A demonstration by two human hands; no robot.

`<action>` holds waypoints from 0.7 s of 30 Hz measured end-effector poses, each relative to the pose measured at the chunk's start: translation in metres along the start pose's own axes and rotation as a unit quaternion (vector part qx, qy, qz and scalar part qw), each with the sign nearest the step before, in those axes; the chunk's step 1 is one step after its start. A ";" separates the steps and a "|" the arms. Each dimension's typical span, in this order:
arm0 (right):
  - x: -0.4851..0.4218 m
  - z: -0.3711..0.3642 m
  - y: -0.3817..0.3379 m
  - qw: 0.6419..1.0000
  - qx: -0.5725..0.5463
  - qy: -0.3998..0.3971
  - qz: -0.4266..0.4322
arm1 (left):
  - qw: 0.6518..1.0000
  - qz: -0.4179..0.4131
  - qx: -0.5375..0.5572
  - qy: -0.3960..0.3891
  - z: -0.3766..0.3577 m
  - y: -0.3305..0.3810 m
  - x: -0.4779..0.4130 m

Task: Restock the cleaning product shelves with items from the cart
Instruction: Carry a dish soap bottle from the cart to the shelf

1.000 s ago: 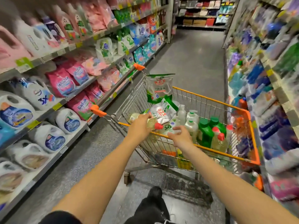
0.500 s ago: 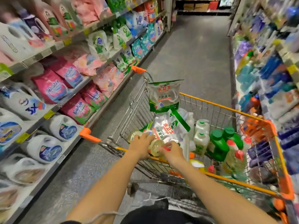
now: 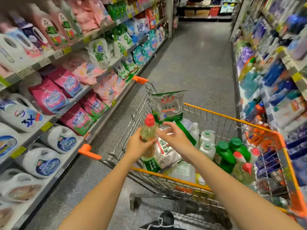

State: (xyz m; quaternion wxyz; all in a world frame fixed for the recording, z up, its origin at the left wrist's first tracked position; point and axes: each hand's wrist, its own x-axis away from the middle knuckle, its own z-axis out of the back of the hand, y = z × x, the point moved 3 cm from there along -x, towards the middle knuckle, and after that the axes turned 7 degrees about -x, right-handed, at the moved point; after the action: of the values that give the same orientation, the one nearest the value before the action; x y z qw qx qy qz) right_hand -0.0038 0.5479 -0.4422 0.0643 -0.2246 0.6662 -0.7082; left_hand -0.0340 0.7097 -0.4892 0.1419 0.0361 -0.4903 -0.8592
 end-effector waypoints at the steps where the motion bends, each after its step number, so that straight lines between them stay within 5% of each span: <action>1: 0.000 0.007 0.000 1.000 0.016 -0.005 0.015 | 0.999 0.000 0.049 0.015 0.006 0.011 -0.001; 10: 0.027 0.043 -0.039 0.987 -0.088 -0.016 0.137 | 0.936 -0.051 0.342 -0.062 -0.005 0.142 -0.020; 17: 0.090 0.109 -0.074 0.949 -0.116 0.201 0.213 | 0.908 -0.117 0.329 -0.233 -0.076 0.235 -0.017; 21: 0.160 0.148 -0.077 0.907 -0.109 0.330 0.238 | 0.861 -0.191 0.323 -0.344 -0.128 0.287 0.028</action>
State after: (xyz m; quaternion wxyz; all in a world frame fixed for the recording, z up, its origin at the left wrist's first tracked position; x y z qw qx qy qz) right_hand -0.0705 0.3579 -0.3281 -0.0175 0.1816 0.7560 -0.6286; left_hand 0.0244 0.4573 -0.3085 -0.2224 -0.1253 -0.7417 -0.6203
